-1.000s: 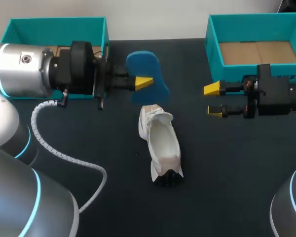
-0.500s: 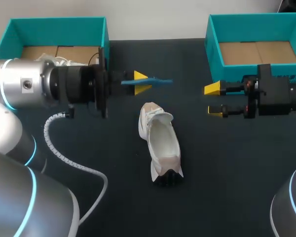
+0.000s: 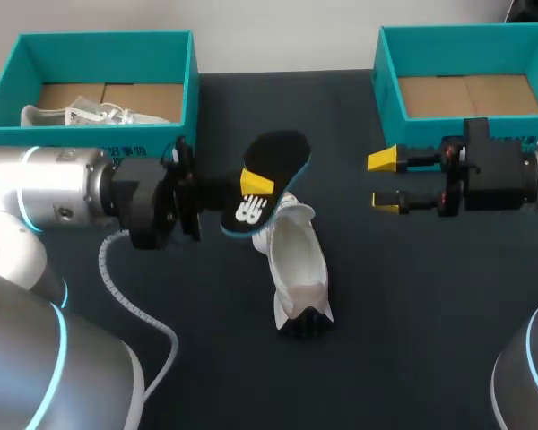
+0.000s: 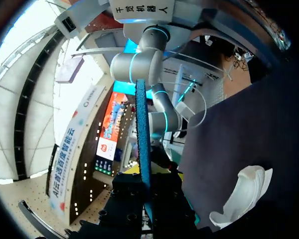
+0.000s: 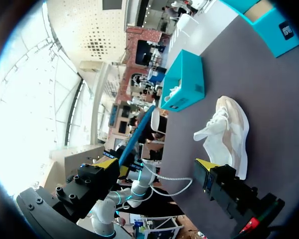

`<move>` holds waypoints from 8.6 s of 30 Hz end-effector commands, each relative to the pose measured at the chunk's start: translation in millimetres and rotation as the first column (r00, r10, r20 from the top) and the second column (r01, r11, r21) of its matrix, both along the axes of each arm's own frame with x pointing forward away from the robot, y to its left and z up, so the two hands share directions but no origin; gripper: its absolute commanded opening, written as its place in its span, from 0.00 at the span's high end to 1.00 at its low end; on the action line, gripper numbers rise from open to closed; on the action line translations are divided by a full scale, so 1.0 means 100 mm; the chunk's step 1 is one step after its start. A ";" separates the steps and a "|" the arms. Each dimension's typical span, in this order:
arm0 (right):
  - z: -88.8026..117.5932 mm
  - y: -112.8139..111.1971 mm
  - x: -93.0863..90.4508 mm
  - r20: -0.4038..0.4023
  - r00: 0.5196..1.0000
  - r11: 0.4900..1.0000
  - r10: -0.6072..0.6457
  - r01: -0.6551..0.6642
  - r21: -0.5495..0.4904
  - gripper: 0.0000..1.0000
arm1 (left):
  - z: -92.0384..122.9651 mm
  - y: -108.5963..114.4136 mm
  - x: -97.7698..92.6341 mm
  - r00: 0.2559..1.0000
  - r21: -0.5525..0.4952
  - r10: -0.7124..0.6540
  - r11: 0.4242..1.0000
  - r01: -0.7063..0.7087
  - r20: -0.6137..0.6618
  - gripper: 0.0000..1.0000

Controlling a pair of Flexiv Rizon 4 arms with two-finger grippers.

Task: Take the shoe out of the shoebox, open the shoe tongue, remove and reinsert the insole, then place the shoe into the shoebox

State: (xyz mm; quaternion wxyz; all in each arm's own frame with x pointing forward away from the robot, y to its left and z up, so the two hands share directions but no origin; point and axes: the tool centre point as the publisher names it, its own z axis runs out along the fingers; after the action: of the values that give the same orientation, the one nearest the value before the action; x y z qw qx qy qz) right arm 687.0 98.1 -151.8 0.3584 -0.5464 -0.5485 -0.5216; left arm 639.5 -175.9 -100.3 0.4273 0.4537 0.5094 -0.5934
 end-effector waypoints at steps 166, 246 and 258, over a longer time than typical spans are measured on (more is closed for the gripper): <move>-0.38 0.76 0.05 -0.046 0.969 0.958 0.243 -0.232 0.166 1.00 | -0.37 -0.54 0.74 0.992 0.994 -0.074 -0.020 -0.107 0.105 0.00; -0.22 0.65 0.04 -0.063 0.972 0.966 0.227 -0.216 0.143 1.00 | -0.37 0.15 0.73 0.930 -0.022 0.214 0.976 -0.218 0.300 0.00; -0.25 0.67 0.04 -0.063 0.970 0.963 0.234 -0.222 0.155 1.00 | -0.37 0.17 0.73 0.924 -0.058 0.230 0.973 -0.223 0.306 0.00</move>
State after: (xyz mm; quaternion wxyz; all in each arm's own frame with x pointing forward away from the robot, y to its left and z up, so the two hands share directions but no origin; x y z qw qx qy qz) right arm 690.8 163.7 -174.7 0.4760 -0.4731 -0.5529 -0.4939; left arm 717.4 -160.8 -131.7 0.4386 0.5742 0.6006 -0.3423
